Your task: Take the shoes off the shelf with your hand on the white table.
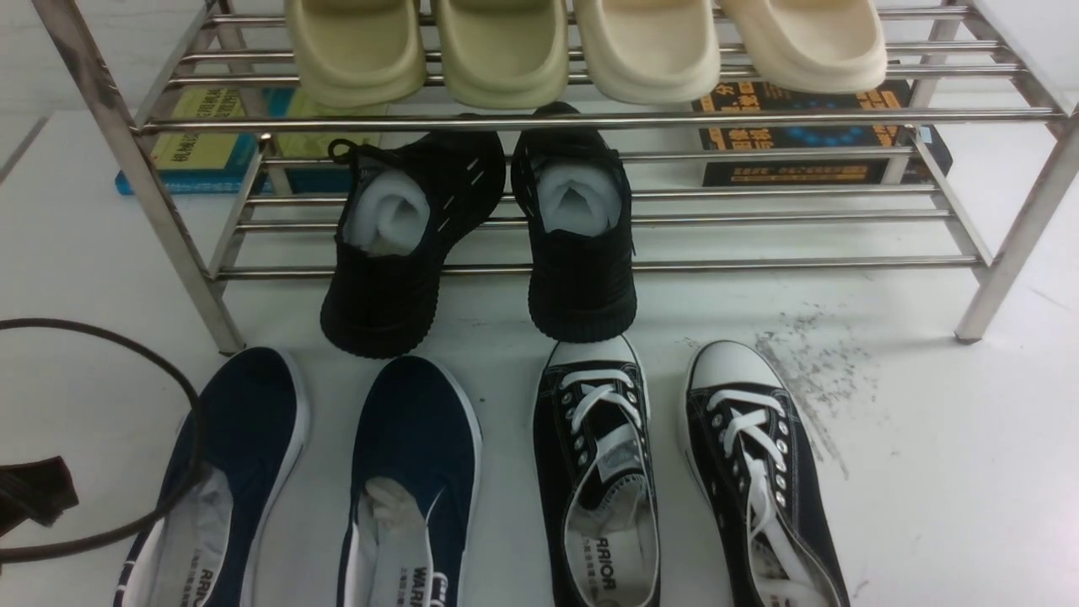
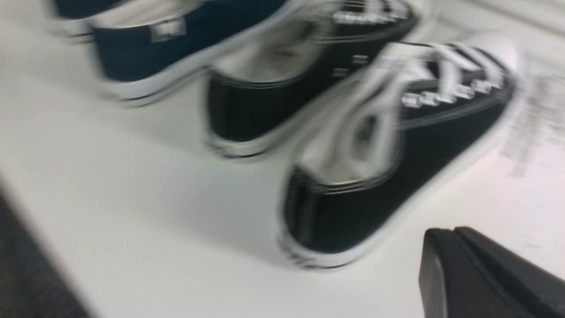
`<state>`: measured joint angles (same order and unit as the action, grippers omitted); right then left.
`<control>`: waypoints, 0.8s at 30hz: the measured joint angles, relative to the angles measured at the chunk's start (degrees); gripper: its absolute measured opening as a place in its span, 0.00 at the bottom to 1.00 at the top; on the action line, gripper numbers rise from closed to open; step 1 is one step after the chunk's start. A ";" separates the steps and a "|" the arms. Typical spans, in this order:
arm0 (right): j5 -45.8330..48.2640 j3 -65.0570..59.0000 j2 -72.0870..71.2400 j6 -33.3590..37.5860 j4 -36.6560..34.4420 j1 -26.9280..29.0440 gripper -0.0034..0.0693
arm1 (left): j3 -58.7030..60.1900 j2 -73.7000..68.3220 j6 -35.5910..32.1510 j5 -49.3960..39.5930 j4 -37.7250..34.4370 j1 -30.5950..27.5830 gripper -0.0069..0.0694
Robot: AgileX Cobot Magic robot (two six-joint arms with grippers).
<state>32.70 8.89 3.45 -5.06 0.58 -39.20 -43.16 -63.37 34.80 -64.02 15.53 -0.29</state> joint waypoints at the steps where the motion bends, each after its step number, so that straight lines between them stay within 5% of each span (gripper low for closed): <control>1: -0.27 -0.06 -0.14 0.00 0.00 1.25 0.08 | 0.00 0.00 0.01 -0.21 -0.06 0.00 0.41; 9: -2.22 -1.09 -2.86 0.00 0.25 21.67 0.09 | 0.00 0.06 0.07 -2.51 0.09 0.00 0.41; 24: -9.62 -9.45 -4.03 0.00 0.34 35.13 0.11 | 0.00 0.06 -0.54 -1.10 4.91 0.00 0.41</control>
<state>23.08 -0.55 -0.58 -5.06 0.91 -4.07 -43.16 -63.31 34.26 -65.12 20.44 -0.29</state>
